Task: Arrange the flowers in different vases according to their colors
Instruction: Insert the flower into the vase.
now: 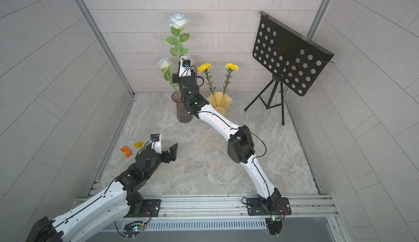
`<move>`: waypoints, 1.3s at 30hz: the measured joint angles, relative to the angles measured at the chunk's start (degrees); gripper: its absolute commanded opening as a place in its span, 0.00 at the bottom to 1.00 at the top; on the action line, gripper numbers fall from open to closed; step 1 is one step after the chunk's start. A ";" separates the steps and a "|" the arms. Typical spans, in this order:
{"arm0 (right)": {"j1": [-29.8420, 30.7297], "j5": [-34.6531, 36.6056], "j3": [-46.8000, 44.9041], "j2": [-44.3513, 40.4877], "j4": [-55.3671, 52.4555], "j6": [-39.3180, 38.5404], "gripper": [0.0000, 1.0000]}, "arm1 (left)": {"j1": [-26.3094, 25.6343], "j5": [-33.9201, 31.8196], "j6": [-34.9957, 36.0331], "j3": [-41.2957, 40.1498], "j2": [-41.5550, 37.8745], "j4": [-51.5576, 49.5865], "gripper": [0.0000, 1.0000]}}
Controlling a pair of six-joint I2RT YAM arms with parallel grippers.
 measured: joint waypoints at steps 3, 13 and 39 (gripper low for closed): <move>0.04 3.10 -1.29 1.46 3.06 -1.27 0.00 | 0.00 0.00 -0.09 0.00 0.02 0.07 1.00; 0.31 12.24 -9.97 2.51 13.94 -2.19 0.00 | 0.00 -0.02 -0.17 0.00 0.02 0.87 1.00; 11.08 13.97 -47.28 -26.93 23.12 -8.39 0.75 | 0.00 -2.73 -0.17 0.00 -1.57 0.37 1.00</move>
